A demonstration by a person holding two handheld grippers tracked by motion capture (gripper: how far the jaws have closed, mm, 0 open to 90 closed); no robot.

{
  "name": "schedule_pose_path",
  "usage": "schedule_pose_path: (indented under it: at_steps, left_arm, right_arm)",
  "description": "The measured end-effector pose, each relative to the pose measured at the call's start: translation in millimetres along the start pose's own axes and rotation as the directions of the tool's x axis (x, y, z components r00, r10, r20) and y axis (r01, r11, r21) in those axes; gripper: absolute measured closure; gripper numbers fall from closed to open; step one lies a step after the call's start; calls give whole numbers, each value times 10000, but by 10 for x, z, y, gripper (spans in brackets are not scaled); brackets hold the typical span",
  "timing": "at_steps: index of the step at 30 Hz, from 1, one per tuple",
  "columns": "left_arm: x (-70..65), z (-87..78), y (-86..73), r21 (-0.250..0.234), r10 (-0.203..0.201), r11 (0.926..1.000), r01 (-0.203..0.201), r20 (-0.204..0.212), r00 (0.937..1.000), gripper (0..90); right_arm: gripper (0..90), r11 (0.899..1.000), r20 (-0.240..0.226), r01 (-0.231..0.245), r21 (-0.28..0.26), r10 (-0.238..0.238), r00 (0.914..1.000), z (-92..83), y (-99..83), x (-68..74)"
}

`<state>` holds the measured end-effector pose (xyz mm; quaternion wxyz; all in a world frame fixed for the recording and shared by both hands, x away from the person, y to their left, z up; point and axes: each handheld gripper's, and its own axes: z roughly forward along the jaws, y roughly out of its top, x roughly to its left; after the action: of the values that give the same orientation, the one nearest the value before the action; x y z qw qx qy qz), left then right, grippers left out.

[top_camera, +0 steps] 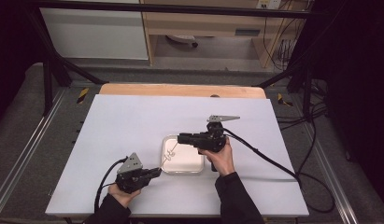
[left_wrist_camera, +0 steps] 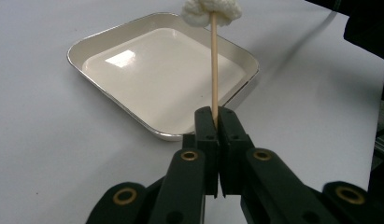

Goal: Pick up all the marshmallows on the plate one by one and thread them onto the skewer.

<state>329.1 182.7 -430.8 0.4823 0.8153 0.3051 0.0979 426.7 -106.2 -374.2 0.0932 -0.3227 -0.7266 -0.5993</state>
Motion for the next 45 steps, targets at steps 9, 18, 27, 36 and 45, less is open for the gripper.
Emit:
schedule_pose_path:
  at_steps: [9, 18, 27, 36, 45]
  left_arm:
    - [-17, 24, 2, 311, 228, 9993, -225, -80, 9997, 882]
    - [-16, 30, -1, 465, 319, 9984, -313, -139, 9994, 883]
    - [-16, 40, -5, 561, 311, 9980, -302, -143, 9994, 883]
    - [-23, 53, -9, 613, 305, 9977, -298, -94, 9995, 883]
    - [-25, 66, -15, 672, 296, 9973, -292, -55, 9995, 883]
  right_arm:
    - [759, 9999, -165, -58, 94, 60, 9998, 33, -37, 2]
    - [772, 9998, -225, -3, 214, 8, 9997, 89, -106, 0]
    - [784, 9992, -247, 69, 395, -59, 9997, 113, -151, 12]
    - [789, 9990, -294, 117, 430, -105, 9995, 133, -190, 24]
    - [792, 9982, -268, 227, 561, -212, 9994, 148, -233, 42]
